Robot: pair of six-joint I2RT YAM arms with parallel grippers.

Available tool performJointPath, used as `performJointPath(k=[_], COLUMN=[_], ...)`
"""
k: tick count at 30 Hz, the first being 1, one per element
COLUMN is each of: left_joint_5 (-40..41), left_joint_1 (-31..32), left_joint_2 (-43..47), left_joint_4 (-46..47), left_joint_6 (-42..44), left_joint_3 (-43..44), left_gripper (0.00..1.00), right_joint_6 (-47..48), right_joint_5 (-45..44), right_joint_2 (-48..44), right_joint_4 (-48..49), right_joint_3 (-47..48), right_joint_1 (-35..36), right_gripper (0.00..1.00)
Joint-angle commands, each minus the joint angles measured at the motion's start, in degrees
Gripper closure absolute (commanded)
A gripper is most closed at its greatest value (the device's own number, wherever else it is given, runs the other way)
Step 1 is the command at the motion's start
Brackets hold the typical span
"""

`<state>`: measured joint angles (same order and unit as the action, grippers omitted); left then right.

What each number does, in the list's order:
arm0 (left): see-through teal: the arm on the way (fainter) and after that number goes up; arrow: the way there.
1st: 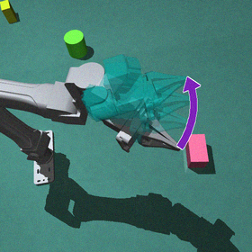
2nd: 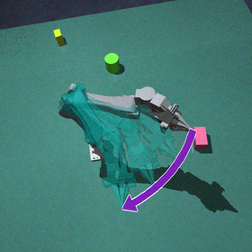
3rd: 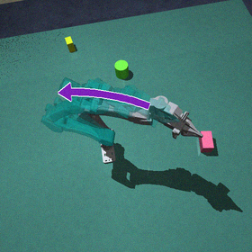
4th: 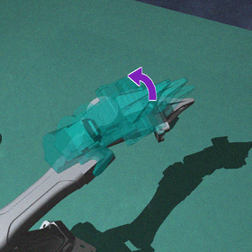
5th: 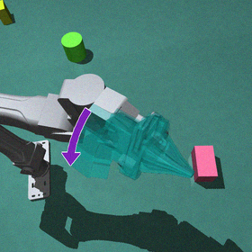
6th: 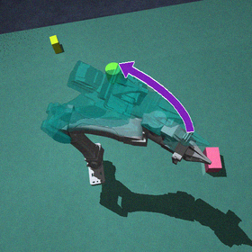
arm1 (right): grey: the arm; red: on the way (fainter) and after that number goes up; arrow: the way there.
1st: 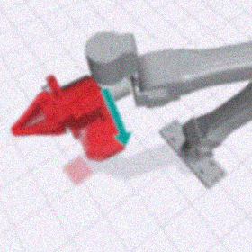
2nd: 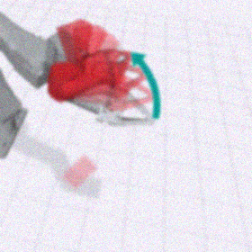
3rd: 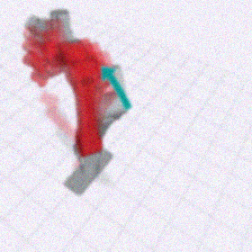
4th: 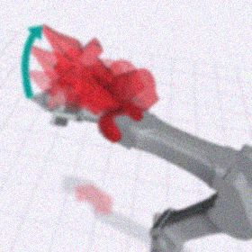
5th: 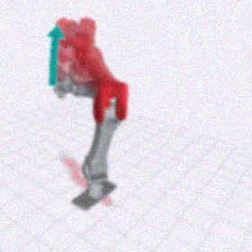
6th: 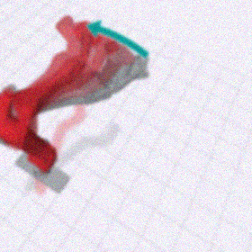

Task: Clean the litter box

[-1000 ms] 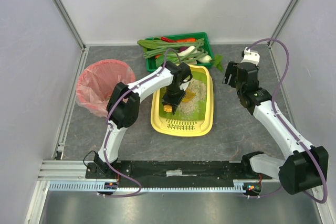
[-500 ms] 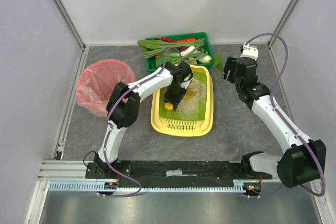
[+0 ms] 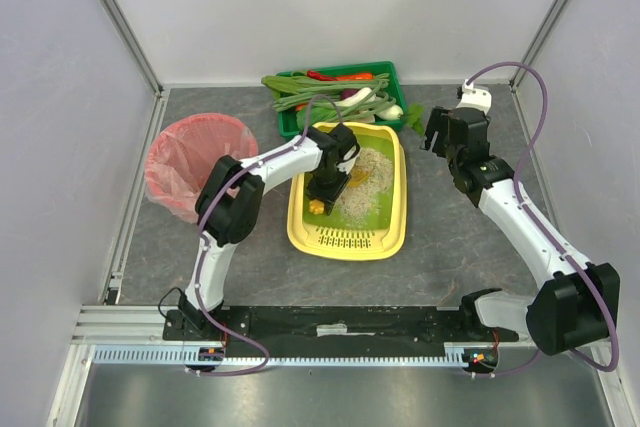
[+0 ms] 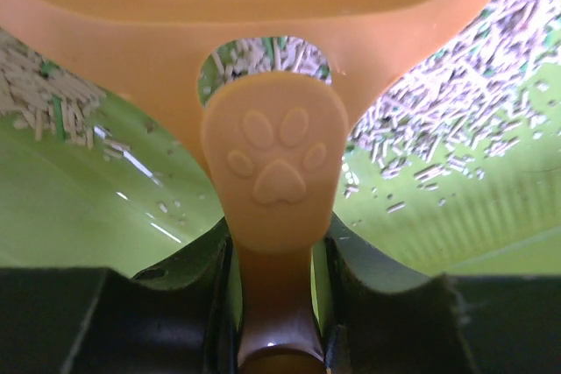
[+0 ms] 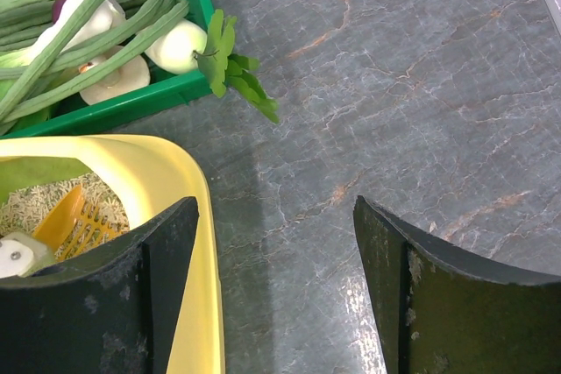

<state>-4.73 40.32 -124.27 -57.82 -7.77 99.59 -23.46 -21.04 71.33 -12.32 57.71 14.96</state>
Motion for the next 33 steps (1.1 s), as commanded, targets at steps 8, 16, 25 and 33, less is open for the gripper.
performJointPath(k=[8, 16, 25, 33], left_joint_5=[0.2, 0.4, 0.8, -1.3], left_joint_1=[-0.1, 0.0, 0.8, 1.2], left_joint_2=[12.7, 17.9, 23.0, 26.2], left_joint_4=[9.8, 12.6, 13.4, 11.3], left_joint_6=[3.1, 4.4, 5.9, 4.0], left_joint_3=[-10.6, -13.4, -16.1, -17.4], left_gripper=[0.98, 0.98, 0.98, 0.98], right_joint_6=[-1.1, -1.1, -1.3, -1.2], right_joint_5=[0.5, 0.7, 0.9, 1.2], right_joint_2=[0.7, 0.0, -0.4, -0.5], right_joint_4=[1.6, 1.6, 1.3, 1.5], right_joint_3=[3.1, 2.7, 2.3, 2.1], right_joint_1=[-0.3, -0.3, -0.3, -0.3], right_gripper=[0.20, 0.20, 0.20, 0.20])
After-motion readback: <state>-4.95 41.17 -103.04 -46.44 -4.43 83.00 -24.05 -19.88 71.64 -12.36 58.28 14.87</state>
